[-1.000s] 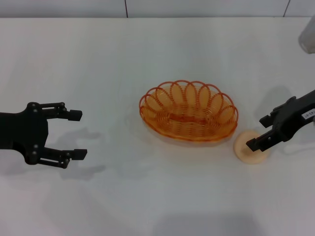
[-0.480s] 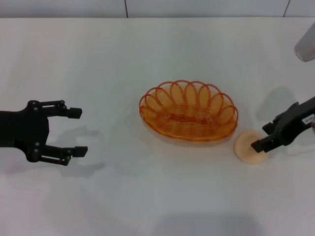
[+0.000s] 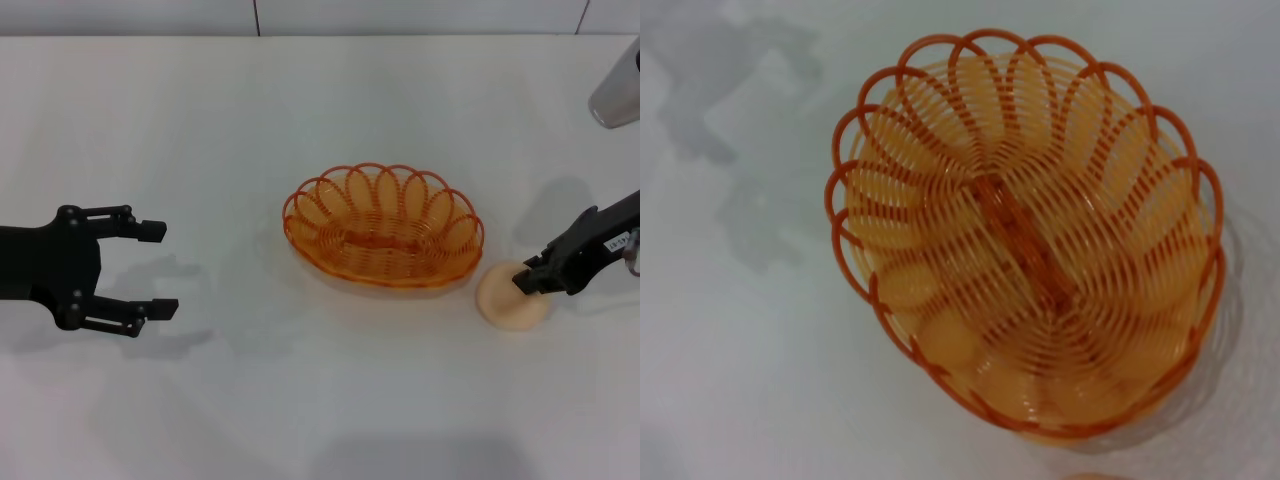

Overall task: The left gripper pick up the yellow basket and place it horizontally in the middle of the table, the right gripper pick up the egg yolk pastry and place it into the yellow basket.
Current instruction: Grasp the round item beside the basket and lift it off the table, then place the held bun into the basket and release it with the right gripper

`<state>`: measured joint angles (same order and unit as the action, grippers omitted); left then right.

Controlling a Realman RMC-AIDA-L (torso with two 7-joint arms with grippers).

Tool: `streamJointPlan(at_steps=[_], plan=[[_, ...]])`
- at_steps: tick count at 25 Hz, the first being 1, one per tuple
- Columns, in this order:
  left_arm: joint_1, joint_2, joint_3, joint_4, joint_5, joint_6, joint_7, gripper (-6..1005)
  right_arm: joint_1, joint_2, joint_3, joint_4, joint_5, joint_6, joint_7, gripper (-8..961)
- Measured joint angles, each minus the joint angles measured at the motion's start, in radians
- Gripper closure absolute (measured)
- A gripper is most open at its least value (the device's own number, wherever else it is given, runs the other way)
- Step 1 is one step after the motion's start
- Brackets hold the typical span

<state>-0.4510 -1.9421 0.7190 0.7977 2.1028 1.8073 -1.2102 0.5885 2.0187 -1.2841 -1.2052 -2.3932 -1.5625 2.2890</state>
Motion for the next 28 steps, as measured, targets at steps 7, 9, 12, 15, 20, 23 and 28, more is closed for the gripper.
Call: streamJointPlan(at_steps=[7,9,12,15,20,23,28], plan=[[0.001,-0.001,0.001,0.0,0.005,0.008,0.0,109,0.001,0.0,0.0,0.008,0.0,0.006,-0.001,853],[0.003,-0.001,0.001,0.0,0.005,0.015,0.002,109,0.001,-0.001,0.001,0.009,0.0,0.006,-0.002,882],[0.008,0.001,0.0,0.002,0.005,0.024,0.01,110,0.001,-0.005,0.009,0.006,0.0,-0.001,-0.004,926],[0.014,0.001,0.0,0.002,0.005,0.027,0.016,110,0.002,-0.011,0.047,0.0,0.0,-0.032,-0.017,922],[0.017,0.0,0.0,0.002,0.006,0.036,0.019,110,0.012,-0.015,0.213,-0.049,0.0,-0.146,-0.072,914],[0.024,-0.001,0.0,0.002,0.007,0.038,0.025,110,0.015,-0.018,0.282,-0.101,0.016,-0.194,-0.09,910],[0.031,-0.001,0.0,0.002,0.007,0.038,0.026,109,0.021,-0.025,0.313,-0.118,0.14,-0.216,-0.122,902]])
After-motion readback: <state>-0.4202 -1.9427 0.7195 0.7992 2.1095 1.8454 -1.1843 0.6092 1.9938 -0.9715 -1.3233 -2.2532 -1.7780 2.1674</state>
